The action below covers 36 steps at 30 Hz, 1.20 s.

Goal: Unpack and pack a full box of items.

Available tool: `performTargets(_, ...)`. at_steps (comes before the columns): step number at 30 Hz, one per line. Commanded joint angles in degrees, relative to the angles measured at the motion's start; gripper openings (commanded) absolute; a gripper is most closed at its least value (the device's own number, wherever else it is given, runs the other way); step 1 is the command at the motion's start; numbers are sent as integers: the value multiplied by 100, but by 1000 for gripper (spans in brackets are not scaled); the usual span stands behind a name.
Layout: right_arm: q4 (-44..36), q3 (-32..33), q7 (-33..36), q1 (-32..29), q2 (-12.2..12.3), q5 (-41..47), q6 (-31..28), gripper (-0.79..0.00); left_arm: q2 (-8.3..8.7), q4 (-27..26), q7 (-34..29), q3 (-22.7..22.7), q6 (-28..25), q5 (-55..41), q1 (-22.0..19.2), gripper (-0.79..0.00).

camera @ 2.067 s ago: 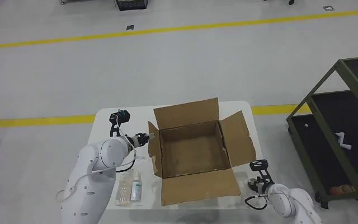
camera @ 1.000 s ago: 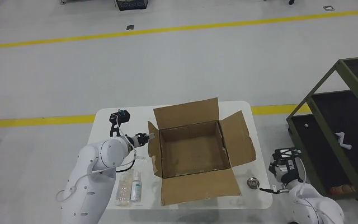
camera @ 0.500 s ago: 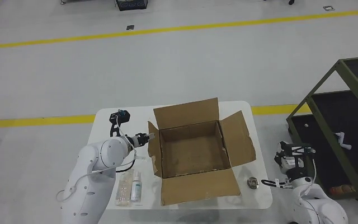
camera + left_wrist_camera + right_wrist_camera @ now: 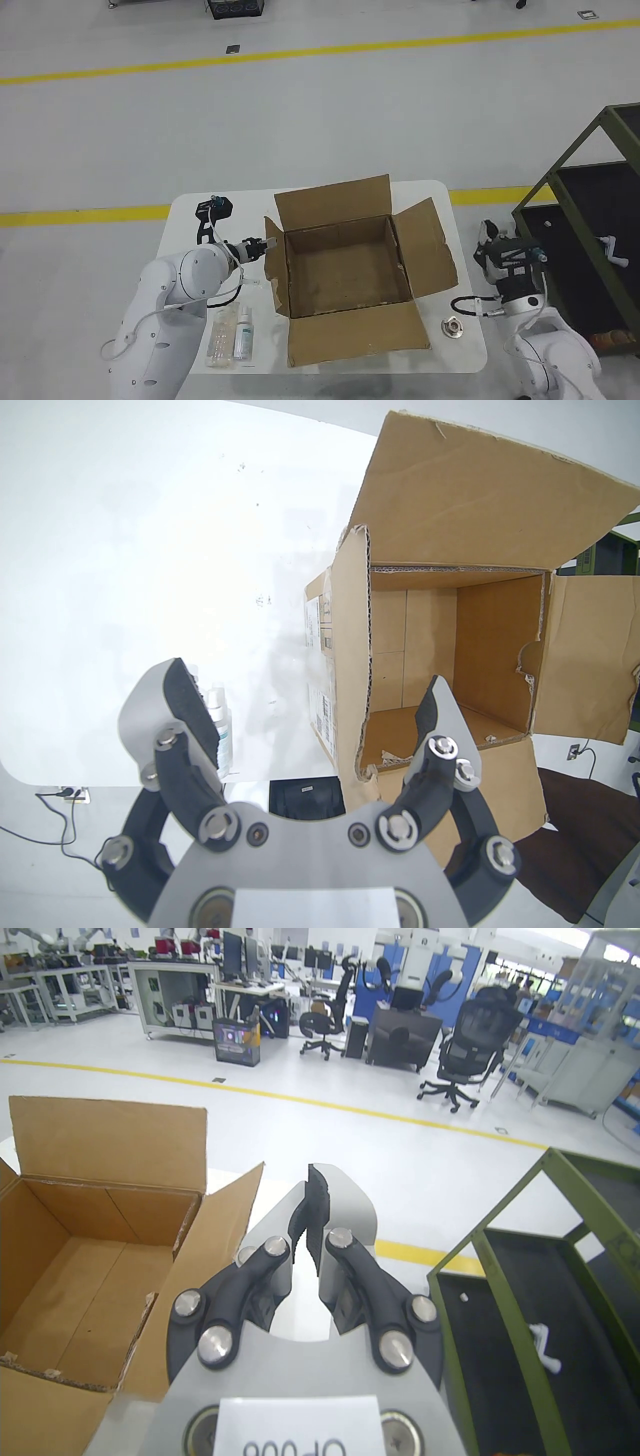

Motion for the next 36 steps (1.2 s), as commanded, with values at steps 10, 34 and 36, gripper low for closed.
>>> performTargets(10,134,-229,-370,198,-10,-204,13,-785,2,10,172,-13,-62,-23,61,0)
performTargets(34,134,-229,-370,198,-10,-204,13,-785,330,-294,-1676,-787,-1474,1392,1376,0)
performTargets(36,134,-229,-370,198,-10,-204,13,-785,329,-200,-1649,-778,-1416,1367,1396,0)
